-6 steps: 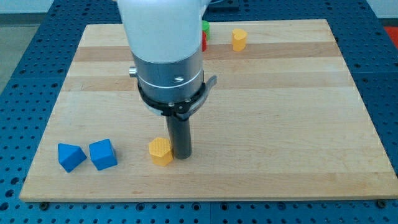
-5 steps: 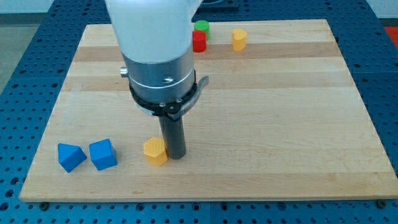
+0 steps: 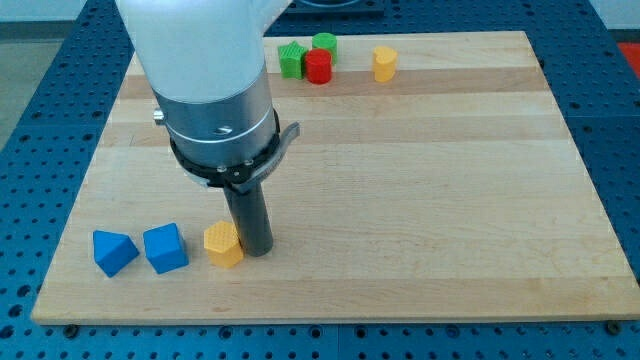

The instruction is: Push the red star towards center

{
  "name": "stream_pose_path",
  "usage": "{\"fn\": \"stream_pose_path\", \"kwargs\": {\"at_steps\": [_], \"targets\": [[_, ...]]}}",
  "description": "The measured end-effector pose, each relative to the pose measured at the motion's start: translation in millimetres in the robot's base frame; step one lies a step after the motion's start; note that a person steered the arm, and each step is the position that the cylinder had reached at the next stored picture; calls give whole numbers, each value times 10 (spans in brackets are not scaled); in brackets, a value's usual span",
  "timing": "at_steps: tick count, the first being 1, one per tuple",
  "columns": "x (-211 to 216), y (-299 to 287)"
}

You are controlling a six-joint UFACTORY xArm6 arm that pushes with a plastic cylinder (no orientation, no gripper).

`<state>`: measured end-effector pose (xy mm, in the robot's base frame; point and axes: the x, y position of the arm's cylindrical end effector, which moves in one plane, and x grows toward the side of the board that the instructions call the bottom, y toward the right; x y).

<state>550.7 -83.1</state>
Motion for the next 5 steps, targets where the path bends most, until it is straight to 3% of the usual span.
{"fn": "stream_pose_path", "kwargs": {"at_steps": [3,5], "targets": [[-505,27],[-877,-995]]}}
